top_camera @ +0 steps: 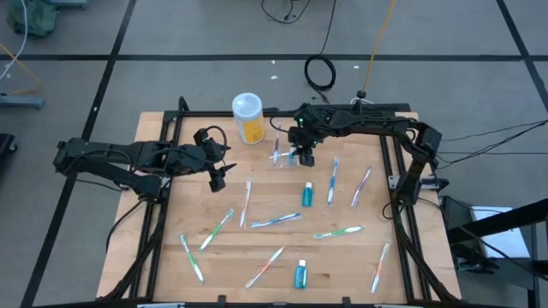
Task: Pick & Place toothbrushing station
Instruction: Put the middle mouthwash into the transparent organizer, then put the top blue toothbrush into the transparent organizer
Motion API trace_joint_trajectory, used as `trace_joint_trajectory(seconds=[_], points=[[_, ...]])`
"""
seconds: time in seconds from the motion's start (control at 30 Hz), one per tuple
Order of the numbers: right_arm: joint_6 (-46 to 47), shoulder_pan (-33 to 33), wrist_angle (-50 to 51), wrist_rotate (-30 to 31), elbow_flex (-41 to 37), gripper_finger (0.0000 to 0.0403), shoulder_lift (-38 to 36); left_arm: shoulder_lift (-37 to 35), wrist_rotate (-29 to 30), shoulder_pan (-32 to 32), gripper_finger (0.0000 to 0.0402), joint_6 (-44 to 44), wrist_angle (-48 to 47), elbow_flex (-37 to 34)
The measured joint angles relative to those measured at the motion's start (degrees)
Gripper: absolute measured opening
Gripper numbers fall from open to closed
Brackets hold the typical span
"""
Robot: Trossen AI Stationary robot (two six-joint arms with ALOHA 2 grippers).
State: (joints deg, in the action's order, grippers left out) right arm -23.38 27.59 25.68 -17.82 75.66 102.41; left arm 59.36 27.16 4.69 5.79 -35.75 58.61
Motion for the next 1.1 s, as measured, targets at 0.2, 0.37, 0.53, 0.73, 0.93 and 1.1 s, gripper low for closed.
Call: trace_joint_trajectory(seconds=[0.2, 0.37, 0.53, 0.73, 0.93, 1.1], points=[[0.1, 0.0, -2.1, 0.0, 0.0, 0.0136, 0.0, 0.0, 0.0, 0.0, 0.0255, 0.0, 0.0, 0.0], [0.1, 0.0, -2.1, 0.0, 0.0, 0.0137, 0.0, 0.0, 0.0, 0.0, 0.0255, 0.0, 0.0, 0.0], [0.1, -0.9, -2.2, 0.0, 0.0, 0.0138, -0.5, 0.0, 0.0, 0.0, 0.0255, 0.0, 0.0, 0.0], [-0.1, -3.5, -2.7, 10.4, 0.0, 0.0159, -3.4, 0.0, 0.0, 0.0, 0.0255, 0.0, 0.0, 0.0], [0.7, -5.3, 0.4, 15.8, 0.1, 0.0181, -8.2, 1.5, -0.1, 0.0, 0.0255, 0.4, -0.3, 0.0], [12.2, -7.6, 11.0, 14.7, 0.1, 0.0184, -12.7, 3.3, -0.1, 0.0, 0.0255, 0.6, -0.2, 0.0]])
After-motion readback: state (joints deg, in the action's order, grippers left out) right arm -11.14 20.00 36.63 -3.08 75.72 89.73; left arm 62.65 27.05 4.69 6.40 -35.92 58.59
